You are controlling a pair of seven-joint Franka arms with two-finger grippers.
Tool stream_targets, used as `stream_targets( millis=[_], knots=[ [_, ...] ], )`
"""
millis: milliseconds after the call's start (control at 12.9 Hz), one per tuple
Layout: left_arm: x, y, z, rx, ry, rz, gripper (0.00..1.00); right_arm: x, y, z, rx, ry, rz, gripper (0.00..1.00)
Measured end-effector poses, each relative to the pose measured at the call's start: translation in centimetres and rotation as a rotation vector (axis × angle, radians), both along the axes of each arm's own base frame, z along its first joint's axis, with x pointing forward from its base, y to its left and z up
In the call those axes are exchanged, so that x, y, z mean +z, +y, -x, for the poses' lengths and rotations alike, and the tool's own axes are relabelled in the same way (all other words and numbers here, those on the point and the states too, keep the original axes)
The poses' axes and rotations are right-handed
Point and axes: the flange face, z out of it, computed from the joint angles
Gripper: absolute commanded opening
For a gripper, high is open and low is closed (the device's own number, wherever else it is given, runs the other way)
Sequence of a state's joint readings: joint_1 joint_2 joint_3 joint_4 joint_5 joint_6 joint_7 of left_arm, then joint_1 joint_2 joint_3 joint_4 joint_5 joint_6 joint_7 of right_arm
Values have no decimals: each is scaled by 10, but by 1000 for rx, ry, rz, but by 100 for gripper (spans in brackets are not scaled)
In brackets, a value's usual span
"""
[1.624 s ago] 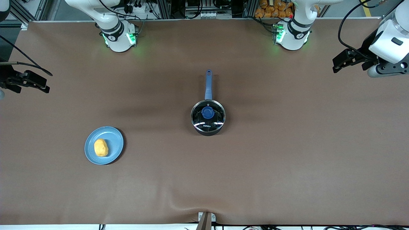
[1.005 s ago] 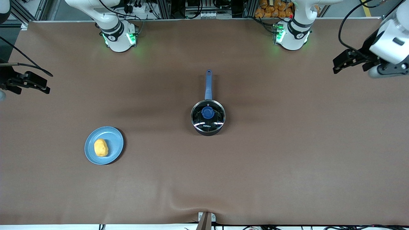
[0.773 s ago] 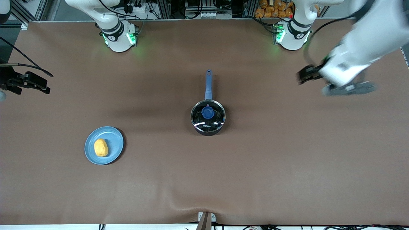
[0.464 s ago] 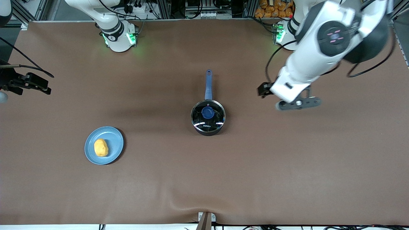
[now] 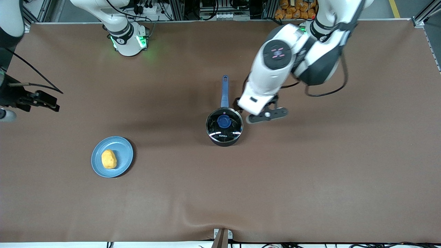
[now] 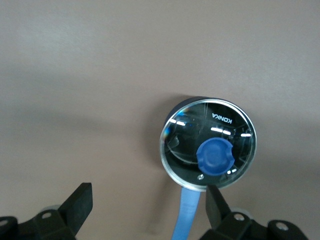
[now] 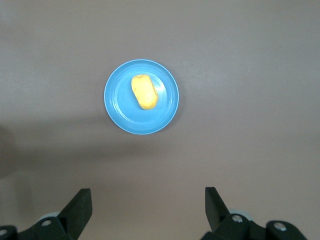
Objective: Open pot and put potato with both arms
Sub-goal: 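Reach the left gripper to the lid knob while the right gripper reaches the potato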
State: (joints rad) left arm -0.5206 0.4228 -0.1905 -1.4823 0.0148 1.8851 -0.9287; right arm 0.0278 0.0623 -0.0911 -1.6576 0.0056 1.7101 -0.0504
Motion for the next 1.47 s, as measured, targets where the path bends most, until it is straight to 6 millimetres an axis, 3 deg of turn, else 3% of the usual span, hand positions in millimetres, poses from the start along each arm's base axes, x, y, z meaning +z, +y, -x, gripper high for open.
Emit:
stream_targets(
  millis=[309,696,1082,1469],
  knots=[
    [-48,-46,12,62,-7,11,100,-60,2,-5,5,4,1,100],
    [-99,-75,13,138,-35,63,100,-123,9,-17,16,17,6,100],
    [-135,-78,11,143,-21,32,100,-186,27,-41,50,2,13,100],
    [-139,-79,11,165,-19,29,100,-265,34,-54,63,12,20,100]
  ],
)
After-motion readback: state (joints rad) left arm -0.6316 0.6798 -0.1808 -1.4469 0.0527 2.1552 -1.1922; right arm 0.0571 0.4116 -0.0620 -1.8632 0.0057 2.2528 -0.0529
